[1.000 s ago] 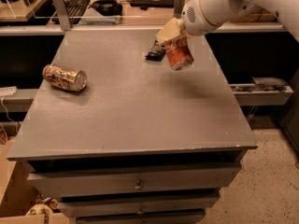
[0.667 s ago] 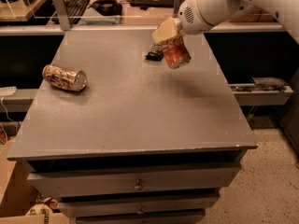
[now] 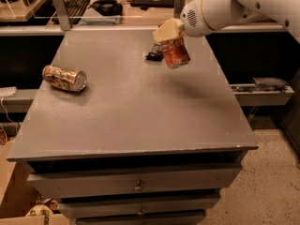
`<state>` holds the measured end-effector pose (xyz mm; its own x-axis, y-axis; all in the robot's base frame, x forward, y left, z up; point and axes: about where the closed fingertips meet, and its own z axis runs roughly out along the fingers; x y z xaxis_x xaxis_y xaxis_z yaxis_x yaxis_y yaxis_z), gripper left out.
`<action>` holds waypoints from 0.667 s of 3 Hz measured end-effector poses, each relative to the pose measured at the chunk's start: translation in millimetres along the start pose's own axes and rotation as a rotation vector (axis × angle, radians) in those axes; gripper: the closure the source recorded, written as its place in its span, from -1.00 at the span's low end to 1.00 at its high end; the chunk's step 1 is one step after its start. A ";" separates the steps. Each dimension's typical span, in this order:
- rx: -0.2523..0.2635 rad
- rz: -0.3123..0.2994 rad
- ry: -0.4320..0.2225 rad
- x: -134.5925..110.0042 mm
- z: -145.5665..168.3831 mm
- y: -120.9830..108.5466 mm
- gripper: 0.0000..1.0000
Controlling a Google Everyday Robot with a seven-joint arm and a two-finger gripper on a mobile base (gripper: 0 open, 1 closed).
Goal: Place coke can upright
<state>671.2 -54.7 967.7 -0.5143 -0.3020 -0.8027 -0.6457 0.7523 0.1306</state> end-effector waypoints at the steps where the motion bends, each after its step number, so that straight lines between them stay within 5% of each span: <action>1: -0.031 -0.055 -0.101 -3.9 0.3 19.9 1.00; 2: -0.063 -0.123 -0.208 2.2 5.8 36.9 1.00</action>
Offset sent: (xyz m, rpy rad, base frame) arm -0.0393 0.0426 -0.0056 0.1291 -0.3943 0.1807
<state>649.6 -24.2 967.4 -0.3068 -0.2573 -0.9163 -0.7336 0.6773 0.0555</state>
